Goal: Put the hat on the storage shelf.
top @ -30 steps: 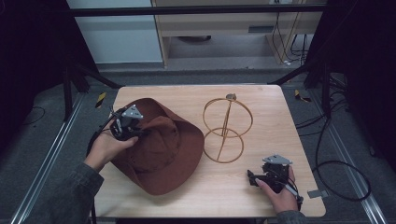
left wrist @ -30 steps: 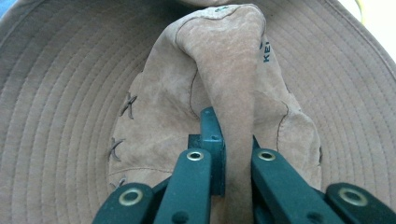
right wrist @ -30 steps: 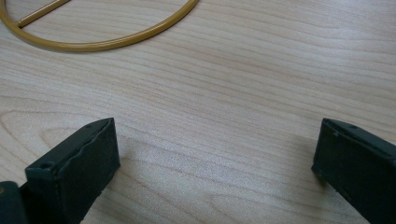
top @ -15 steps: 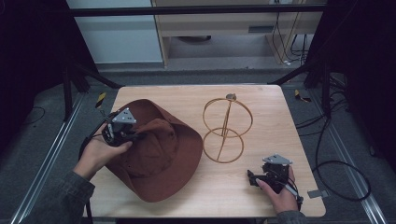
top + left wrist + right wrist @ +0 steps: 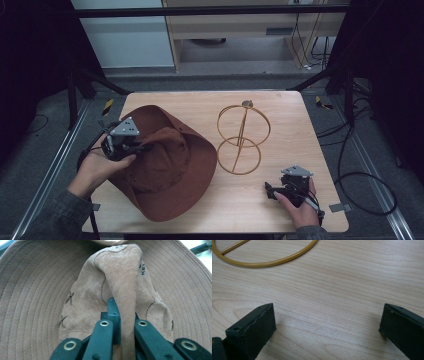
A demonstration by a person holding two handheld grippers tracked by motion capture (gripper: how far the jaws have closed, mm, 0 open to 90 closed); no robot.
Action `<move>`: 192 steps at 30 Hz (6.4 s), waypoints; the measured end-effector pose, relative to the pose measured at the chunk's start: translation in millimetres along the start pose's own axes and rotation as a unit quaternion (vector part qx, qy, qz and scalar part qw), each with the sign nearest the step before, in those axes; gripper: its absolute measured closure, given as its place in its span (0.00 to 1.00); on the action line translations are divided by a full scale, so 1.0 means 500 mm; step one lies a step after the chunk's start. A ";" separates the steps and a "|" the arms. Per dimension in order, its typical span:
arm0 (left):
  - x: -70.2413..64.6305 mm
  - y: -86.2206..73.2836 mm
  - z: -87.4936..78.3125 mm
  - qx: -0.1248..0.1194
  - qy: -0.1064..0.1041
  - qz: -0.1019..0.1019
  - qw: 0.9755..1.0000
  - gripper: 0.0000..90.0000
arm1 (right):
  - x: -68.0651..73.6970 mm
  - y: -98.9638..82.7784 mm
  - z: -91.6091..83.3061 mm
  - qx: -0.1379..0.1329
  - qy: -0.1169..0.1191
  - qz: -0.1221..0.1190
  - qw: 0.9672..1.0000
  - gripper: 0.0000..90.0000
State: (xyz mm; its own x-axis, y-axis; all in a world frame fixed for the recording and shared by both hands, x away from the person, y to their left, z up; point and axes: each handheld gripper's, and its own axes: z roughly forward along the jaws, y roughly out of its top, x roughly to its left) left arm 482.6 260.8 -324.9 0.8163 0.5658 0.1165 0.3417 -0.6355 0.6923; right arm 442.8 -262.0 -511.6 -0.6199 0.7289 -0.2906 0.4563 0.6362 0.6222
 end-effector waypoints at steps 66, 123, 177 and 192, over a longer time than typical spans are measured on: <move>-0.086 0.445 -0.014 -0.037 -0.028 0.112 0.993 0.98 | 0.000 0.000 0.000 0.001 0.001 0.000 1.000 0.01; -0.100 0.553 0.170 0.012 -0.033 0.111 0.993 0.98 | -0.005 0.001 -0.001 0.000 0.002 -0.009 1.000 0.01; -0.111 0.540 0.206 0.006 -0.023 0.089 0.996 0.44 | -0.005 0.001 -0.001 0.000 0.001 -0.008 1.000 0.01; -0.108 0.530 0.176 -0.004 -0.038 0.080 0.996 0.10 | -0.005 0.001 -0.001 0.000 0.001 -0.008 1.000 0.01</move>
State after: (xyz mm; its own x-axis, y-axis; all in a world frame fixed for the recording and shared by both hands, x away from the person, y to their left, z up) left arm 570.1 15.7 -210.6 0.8931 0.4156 0.1724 0.2005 -0.7106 0.6744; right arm 443.9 -263.6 -510.2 -0.6287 0.7177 -0.2994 0.4461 0.6482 0.6171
